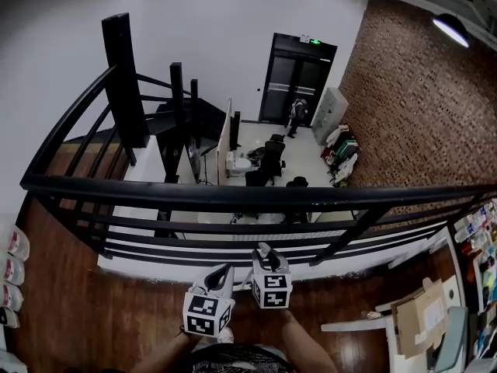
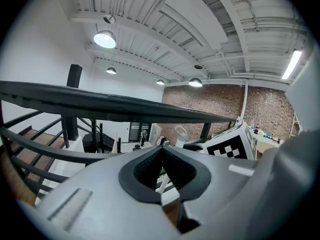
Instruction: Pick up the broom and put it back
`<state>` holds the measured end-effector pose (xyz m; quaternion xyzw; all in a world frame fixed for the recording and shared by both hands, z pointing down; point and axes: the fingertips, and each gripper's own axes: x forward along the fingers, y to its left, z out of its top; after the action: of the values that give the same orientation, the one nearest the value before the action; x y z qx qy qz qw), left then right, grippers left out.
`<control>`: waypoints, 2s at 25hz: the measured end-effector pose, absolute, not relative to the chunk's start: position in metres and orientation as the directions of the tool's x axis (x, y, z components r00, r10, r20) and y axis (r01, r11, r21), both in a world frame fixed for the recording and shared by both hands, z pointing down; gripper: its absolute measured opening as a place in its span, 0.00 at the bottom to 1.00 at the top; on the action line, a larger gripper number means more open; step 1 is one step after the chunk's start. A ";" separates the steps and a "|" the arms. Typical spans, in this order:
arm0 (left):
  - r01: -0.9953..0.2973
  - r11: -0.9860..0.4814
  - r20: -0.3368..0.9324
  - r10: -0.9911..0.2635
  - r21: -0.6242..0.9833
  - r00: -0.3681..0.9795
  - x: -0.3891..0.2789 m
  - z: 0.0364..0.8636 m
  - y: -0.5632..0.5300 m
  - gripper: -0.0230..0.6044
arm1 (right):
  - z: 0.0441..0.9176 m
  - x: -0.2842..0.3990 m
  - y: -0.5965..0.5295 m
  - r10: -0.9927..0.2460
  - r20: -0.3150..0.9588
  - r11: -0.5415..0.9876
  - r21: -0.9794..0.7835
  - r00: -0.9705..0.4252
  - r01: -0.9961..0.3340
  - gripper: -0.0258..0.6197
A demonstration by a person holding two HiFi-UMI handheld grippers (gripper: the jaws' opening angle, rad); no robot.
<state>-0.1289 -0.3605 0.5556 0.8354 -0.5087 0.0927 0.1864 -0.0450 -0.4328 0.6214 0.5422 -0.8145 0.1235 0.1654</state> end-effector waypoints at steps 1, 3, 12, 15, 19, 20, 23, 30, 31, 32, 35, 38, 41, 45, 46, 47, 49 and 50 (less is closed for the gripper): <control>-0.886 -0.410 0.348 -0.816 0.217 0.462 -0.130 0.557 -0.363 0.05 | 0.622 -0.047 -0.438 -0.842 0.402 0.385 -0.019 -0.360 -0.923 0.19; -0.888 -0.406 0.355 -0.814 0.218 0.459 -0.132 0.559 -0.367 0.05 | 0.622 -0.051 -0.449 -0.843 0.397 0.388 -0.017 -0.362 -0.921 0.19; -0.884 -0.415 0.356 -0.809 0.216 0.467 -0.131 0.558 -0.385 0.05 | 0.622 -0.056 -0.481 -0.852 0.388 0.370 -0.025 -0.351 -0.928 0.19; -0.884 -0.416 0.355 -0.810 0.214 0.467 -0.130 0.557 -0.390 0.05 | 0.623 -0.056 -0.490 -0.851 0.388 0.373 -0.024 -0.353 -0.927 0.19; -0.886 -0.411 0.359 -0.811 0.213 0.462 -0.132 0.559 -0.396 0.05 | 0.625 -0.057 -0.501 -0.847 0.393 0.374 -0.035 -0.357 -0.927 0.19; -0.888 -0.408 0.361 -0.812 0.213 0.459 -0.133 0.560 -0.397 0.05 | 0.625 -0.058 -0.503 -0.845 0.395 0.376 -0.038 -0.360 -0.926 0.19; -0.890 -0.404 0.362 -0.814 0.211 0.455 -0.134 0.559 -0.398 0.05 | 0.625 -0.058 -0.507 -0.844 0.395 0.375 -0.044 -0.361 -0.926 0.19; -0.890 -0.406 0.359 -0.814 0.210 0.456 -0.131 0.557 -0.396 0.05 | 0.627 -0.056 -0.512 -0.841 0.401 0.371 -0.061 -0.363 -0.927 0.19; -0.889 -0.406 0.360 -0.813 0.211 0.457 -0.131 0.558 -0.396 0.05 | 0.627 -0.057 -0.512 -0.839 0.403 0.374 -0.062 -0.366 -0.925 0.21; -0.889 -0.407 0.362 -0.812 0.212 0.458 -0.131 0.559 -0.396 0.05 | 0.628 -0.057 -0.511 -0.837 0.405 0.375 -0.064 -0.368 -0.925 0.23; -0.887 -0.411 0.363 -0.810 0.210 0.461 -0.127 0.559 -0.395 0.05 | 0.629 -0.054 -0.510 -0.835 0.406 0.375 -0.073 -0.371 -0.924 0.24; -0.886 -0.413 0.364 -0.809 0.209 0.463 -0.125 0.558 -0.394 0.05 | 0.626 -0.054 -0.508 -0.838 0.398 0.377 -0.073 -0.374 -0.923 0.24; -0.886 -0.413 0.361 -0.810 0.210 0.463 -0.123 0.557 -0.394 0.05 | 0.622 -0.053 -0.505 -0.840 0.390 0.379 -0.075 -0.377 -0.922 0.24; -0.885 -0.416 0.355 -0.811 0.207 0.464 -0.116 0.554 -0.392 0.05 | 0.608 -0.050 -0.494 -0.848 0.362 0.384 -0.082 -0.387 -0.920 0.24; -0.885 -0.417 0.352 -0.812 0.207 0.465 -0.114 0.553 -0.391 0.05 | 0.603 -0.049 -0.489 -0.851 0.352 0.385 -0.088 -0.391 -0.919 0.24; -0.884 -0.418 0.350 -0.813 0.208 0.466 -0.112 0.552 -0.390 0.05 | 0.596 -0.049 -0.483 -0.854 0.339 0.385 -0.099 -0.395 -0.917 0.24; -0.884 -0.418 0.344 -0.815 0.209 0.467 -0.109 0.551 -0.385 0.05 | 0.582 -0.048 -0.469 -0.861 0.308 0.387 -0.123 -0.406 -0.914 0.24; -0.884 -0.417 0.340 -0.816 0.211 0.467 -0.107 0.550 -0.383 0.05 | 0.575 -0.048 -0.461 -0.863 0.294 0.390 -0.127 -0.410 -0.912 0.24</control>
<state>-0.1073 -0.3828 0.5498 0.8367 -0.5080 0.0925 0.1823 -0.0478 -0.4607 0.5753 0.5354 -0.8289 0.1348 0.0901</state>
